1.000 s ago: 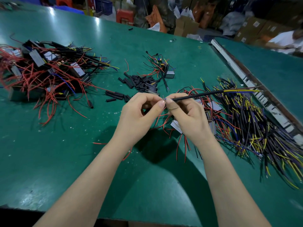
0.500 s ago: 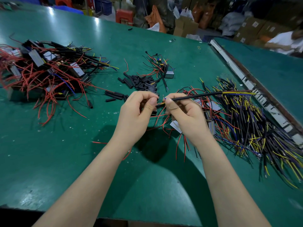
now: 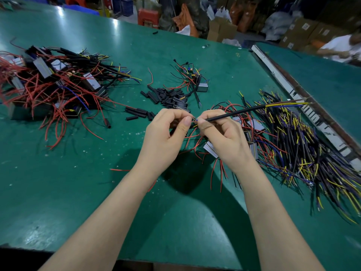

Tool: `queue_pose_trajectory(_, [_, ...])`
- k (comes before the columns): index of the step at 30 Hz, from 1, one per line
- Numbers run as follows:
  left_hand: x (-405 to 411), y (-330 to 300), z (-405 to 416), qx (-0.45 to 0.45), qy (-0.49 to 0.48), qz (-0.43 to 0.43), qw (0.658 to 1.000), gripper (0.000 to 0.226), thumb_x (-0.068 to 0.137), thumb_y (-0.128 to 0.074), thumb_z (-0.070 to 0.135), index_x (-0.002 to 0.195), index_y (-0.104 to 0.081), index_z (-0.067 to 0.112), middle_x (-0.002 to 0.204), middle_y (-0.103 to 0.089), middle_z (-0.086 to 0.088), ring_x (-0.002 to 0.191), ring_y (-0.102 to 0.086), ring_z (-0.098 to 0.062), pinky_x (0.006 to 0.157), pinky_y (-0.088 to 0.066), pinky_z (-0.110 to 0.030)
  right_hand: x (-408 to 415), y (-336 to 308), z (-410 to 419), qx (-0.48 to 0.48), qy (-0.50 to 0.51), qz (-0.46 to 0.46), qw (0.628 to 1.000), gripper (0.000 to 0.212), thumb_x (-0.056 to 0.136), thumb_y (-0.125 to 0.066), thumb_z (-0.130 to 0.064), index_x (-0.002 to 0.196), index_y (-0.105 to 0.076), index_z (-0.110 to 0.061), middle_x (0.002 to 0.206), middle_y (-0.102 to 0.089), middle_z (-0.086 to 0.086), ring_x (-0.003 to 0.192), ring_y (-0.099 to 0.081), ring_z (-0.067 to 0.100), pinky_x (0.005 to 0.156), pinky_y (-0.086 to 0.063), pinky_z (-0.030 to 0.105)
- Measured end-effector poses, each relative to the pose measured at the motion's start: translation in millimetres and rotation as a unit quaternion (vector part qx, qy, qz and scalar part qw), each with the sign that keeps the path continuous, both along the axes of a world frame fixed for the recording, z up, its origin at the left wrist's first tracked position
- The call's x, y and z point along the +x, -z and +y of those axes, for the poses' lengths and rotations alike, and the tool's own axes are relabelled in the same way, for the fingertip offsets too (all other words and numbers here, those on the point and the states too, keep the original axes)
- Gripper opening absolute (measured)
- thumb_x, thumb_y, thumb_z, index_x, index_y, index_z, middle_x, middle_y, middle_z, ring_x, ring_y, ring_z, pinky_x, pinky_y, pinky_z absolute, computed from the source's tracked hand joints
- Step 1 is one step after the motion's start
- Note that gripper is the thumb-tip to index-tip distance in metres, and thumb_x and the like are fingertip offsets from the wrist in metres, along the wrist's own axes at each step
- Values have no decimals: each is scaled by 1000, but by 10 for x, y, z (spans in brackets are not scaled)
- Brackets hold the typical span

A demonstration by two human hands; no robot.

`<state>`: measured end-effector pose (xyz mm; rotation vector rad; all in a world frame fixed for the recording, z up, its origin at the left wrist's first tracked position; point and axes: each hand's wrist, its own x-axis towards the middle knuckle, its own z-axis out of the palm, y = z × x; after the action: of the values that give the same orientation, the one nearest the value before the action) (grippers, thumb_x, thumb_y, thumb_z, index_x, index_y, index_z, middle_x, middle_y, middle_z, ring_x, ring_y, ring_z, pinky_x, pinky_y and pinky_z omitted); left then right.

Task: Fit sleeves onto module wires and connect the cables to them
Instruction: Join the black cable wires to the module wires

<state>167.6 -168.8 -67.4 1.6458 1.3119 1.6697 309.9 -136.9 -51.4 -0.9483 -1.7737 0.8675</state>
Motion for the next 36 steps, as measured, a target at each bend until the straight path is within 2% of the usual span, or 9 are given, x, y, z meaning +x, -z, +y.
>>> queue_pose_trajectory(4, [15, -6, -21, 15, 1, 5, 1000, 19, 91, -60, 21, 87, -55, 39, 89, -60, 7, 79, -54, 3, 73, -39, -9, 1, -12, -6, 0, 7, -12, 1000, 8, 86, -57, -29, 79, -60, -31, 83, -57, -11, 79, -53, 11, 75, -46, 35])
queue_pose_trajectory(9, [9, -5, -12, 4, -4, -15, 1000, 13, 87, -59, 26, 81, -57, 38, 84, -60, 8, 74, -53, -1, 70, -44, -19, 5, -24, -32, 25, 3, -43, 999, 12, 90, -57, -24, 81, -59, -32, 87, -58, -12, 83, -54, 5, 74, -42, 18])
queue_pose_trajectory(14, [7, 7, -9, 12, -10, -9, 1000, 13, 86, -58, 23, 79, -59, 33, 77, -55, 12, 69, -48, 2, 68, -37, -15, 18, -39, -28, 34, 2, -58, 998, 13, 91, -59, -21, 82, -59, -30, 86, -57, -9, 78, -54, 5, 72, -42, 17])
queue_pose_trajectory(20, [1, 34, -9, 69, -47, 82, 993, 7, 89, -59, 11, 85, -64, 11, 80, -52, 14, 73, -47, 6, 70, -34, -8, 40, -34, -8, 23, 6, -48, 999, 22, 92, -62, -14, 80, -60, -32, 85, -59, -5, 68, -54, 5, 66, -44, 24])
queue_pose_trajectory(24, [21, 46, -4, 56, -54, 56, 995, 7, 89, -56, 14, 85, -60, 18, 80, -52, 15, 73, -48, 8, 69, -33, -5, 45, -61, -27, 30, -12, -62, 998, 18, 92, -61, -16, 83, -60, -31, 85, -58, -10, 68, -52, -3, 65, -38, 11])
queue_pose_trajectory(28, [6, 34, -9, 57, -36, 73, 995, 9, 90, -55, 11, 84, -60, 15, 81, -52, 13, 75, -47, 6, 71, -33, -7, 65, -77, -35, 12, -20, -69, 997, 20, 93, -61, -15, 82, -61, -32, 82, -58, -10, 65, -50, -1, 64, -38, 12])
queue_pose_trajectory(32, [-47, 23, -1, 105, -29, 187, 976, 8, 87, -58, 3, 84, -64, 0, 83, -56, -6, 76, -49, -10, 73, -40, -16, 94, -58, 0, -5, -7, -98, 995, 18, 93, -61, -19, 81, -59, -33, 80, -56, -11, 64, -49, -4, 62, -35, 9])
queue_pose_trajectory(34, [-74, 27, 3, 110, -26, 234, 966, 9, 86, -59, 4, 84, -66, -2, 83, -57, -12, 75, -54, -22, 71, -48, -34, 95, -28, 20, -11, 3, -122, 992, 18, 93, -60, -23, 81, -57, -36, 84, -56, -12, 69, -50, -7, 68, -34, 11])
queue_pose_trajectory(36, [-85, 26, -3, 107, -21, 271, 956, 11, 86, -59, 6, 83, -66, -1, 81, -57, -13, 71, -56, -29, 65, -49, -44, 88, 1, 29, -15, 13, -135, 991, 21, 93, -60, -23, 79, -55, -38, 87, -56, -16, 73, -50, -8, 73, -36, 12])
